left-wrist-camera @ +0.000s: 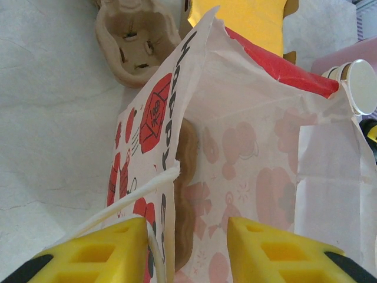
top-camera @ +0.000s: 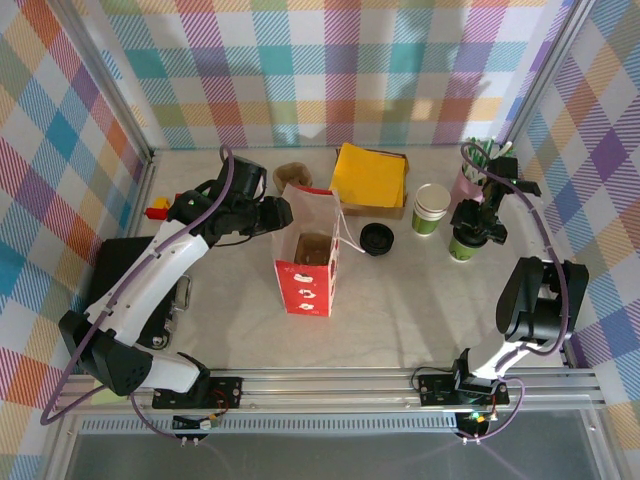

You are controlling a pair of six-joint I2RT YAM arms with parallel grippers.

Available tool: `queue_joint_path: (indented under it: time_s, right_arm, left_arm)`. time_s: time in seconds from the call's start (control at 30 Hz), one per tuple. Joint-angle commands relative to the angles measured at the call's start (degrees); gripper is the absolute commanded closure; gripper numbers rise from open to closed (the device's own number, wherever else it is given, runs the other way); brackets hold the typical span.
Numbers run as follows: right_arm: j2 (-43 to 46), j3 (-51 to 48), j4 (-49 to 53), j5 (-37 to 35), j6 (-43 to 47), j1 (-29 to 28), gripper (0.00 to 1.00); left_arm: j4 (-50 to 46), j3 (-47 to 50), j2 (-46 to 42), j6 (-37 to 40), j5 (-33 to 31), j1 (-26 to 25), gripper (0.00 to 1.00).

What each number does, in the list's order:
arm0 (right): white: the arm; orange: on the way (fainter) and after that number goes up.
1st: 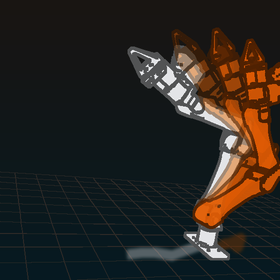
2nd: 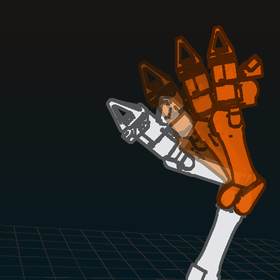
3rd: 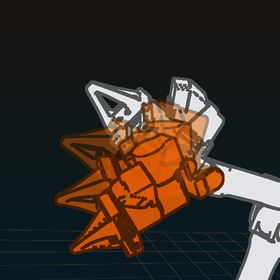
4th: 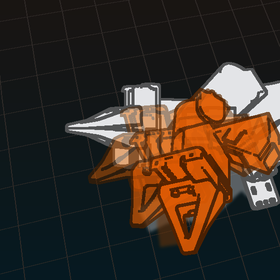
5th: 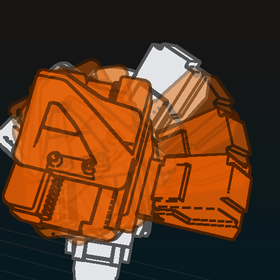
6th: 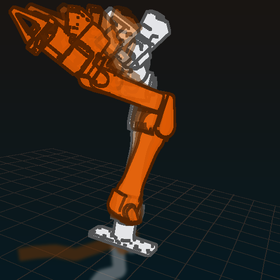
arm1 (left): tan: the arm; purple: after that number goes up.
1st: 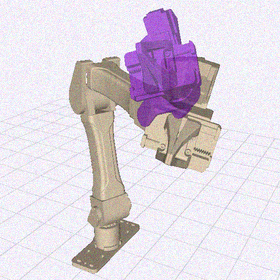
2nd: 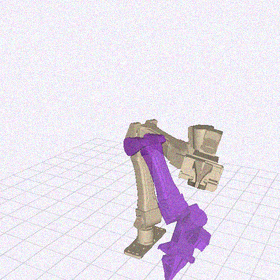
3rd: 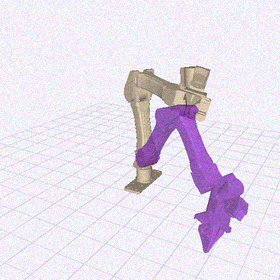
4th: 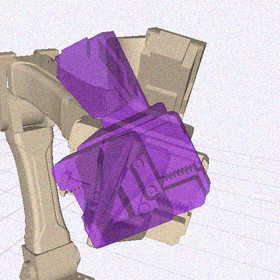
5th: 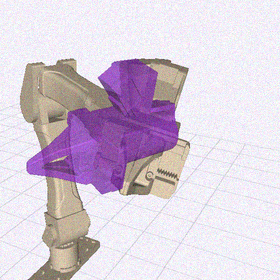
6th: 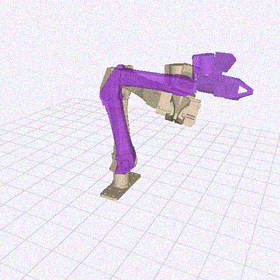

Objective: Pack the takeout coffee

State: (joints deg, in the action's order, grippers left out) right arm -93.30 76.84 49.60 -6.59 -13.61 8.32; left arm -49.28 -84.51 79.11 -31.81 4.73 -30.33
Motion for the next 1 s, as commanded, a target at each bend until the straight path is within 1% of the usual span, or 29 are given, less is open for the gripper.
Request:
queue_joint_path:
  time_s: [0.0, 0.4, 0.63, 0.97]
  right_arm:
    - [-1.48, 2.54, 3.03, 0.86, 1.74, 0.48, 0.18]
    - [-5.21, 7.56, 8.16, 1.83, 3.24, 0.57, 0.25]
    - [-7.14, 9.88, 11.5, 2.11, 3.85, 0.61, 0.23]
    - [-7.43, 10.7, 13.43, 1.84, 5.06, 0.6, 0.2]
  left_arm:
    - [1.21, 0.88, 0.19, 1.15, 0.73, 0.09, 0.6]
    - [1.05, 1.1, 0.17, 1.26, 0.67, 0.09, 0.6]
    - [0.95, 1.05, 0.52, 1.18, 0.8, 0.09, 0.6]
    - [1.11, 0.91, 1.15, 1.16, 1.15, 0.09, 0.6]
